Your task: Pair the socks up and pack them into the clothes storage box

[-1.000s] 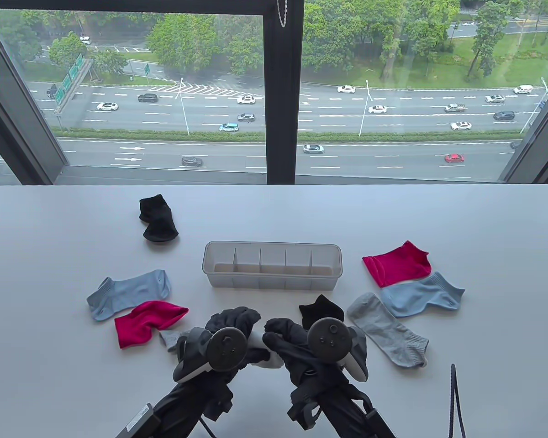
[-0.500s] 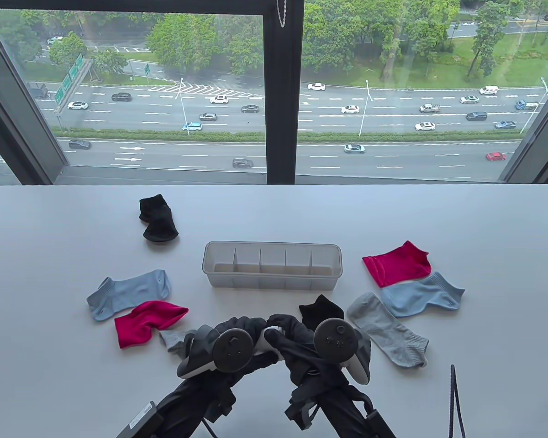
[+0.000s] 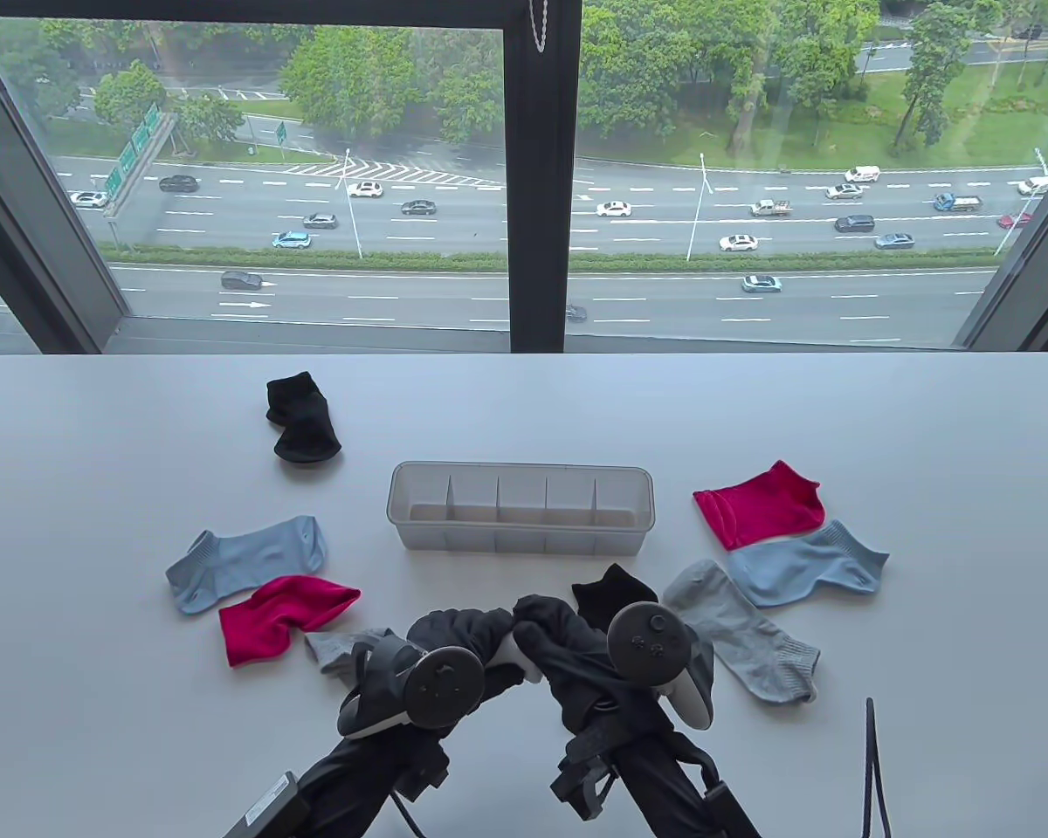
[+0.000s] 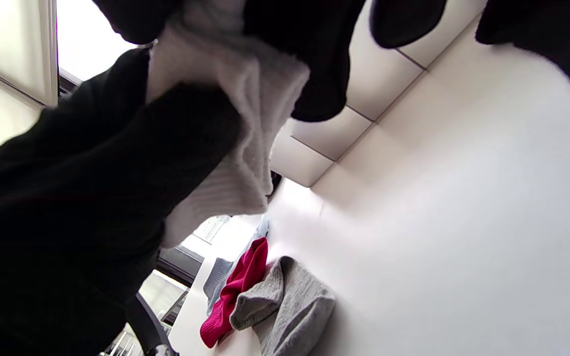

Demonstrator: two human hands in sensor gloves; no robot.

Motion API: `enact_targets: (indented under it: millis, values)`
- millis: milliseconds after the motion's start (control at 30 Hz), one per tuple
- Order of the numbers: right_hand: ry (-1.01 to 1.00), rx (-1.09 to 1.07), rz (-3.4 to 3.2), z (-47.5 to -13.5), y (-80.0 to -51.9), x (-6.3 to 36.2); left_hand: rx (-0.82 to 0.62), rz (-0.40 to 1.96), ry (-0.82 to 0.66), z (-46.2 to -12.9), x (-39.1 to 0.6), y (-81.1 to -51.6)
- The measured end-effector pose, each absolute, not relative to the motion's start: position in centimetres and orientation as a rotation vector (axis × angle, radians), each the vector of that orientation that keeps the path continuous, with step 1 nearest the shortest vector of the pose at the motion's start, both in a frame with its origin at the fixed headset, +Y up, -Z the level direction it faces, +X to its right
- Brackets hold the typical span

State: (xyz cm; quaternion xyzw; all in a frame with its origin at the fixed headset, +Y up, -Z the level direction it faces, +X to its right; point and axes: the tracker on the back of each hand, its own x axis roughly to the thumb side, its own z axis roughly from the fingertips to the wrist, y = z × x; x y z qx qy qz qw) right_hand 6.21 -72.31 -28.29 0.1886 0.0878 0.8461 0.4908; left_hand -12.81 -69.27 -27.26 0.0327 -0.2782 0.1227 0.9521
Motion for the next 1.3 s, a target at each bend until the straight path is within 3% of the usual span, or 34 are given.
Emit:
enact_targets:
  millis: [67, 200, 300, 400, 567, 833, 1000, 1100, 1200, 1300]
  values:
    - [0.260, 0.507, 2.059, -28.2, -72.3, 5.8, 0.011, 0.286, -0.568, -27.7, -13.2, -69.4]
    - [0.101, 0.474, 2.212, -28.1, -71.6, 5.8, -0.013, 0.295, -0.560, -27.8, -13.5, -69.4]
    - [0.099, 0.412, 2.148, -28.1, -71.7, 6.0, -0.051, 0.246, -0.526, -27.8, -13.3, -69.5]
    - [0.099, 0.392, 2.126, -28.1, -71.8, 6.3, 0.060, 0.258, -0.545, -27.5, -13.1, -69.3]
    - [0.219, 0.528, 2.037, -28.2, -71.7, 6.1, -0.026, 0.311, -0.589, -27.8, -13.5, -69.2]
    - [0.058, 0.329, 2.073, -28.2, -71.5, 7.1, 0.154, 0.361, -0.573, -27.1, -13.7, -68.5]
    - [0.045, 0.334, 2.131, -28.1, -71.5, 6.8, 0.084, 0.374, -0.610, -27.4, -13.8, -68.9]
    - [0.100, 0.352, 2.061, -28.1, -71.7, 6.5, -0.016, 0.309, -0.556, -27.7, -13.7, -69.4]
    - [0.222, 0.494, 2.014, -28.4, -72.0, 6.4, 0.059, 0.331, -0.545, -27.8, -13.8, -69.2]
    - [0.303, 0.553, 1.938, -28.7, -71.8, 6.4, 0.032, 0.372, -0.588, -28.0, -14.0, -69.3]
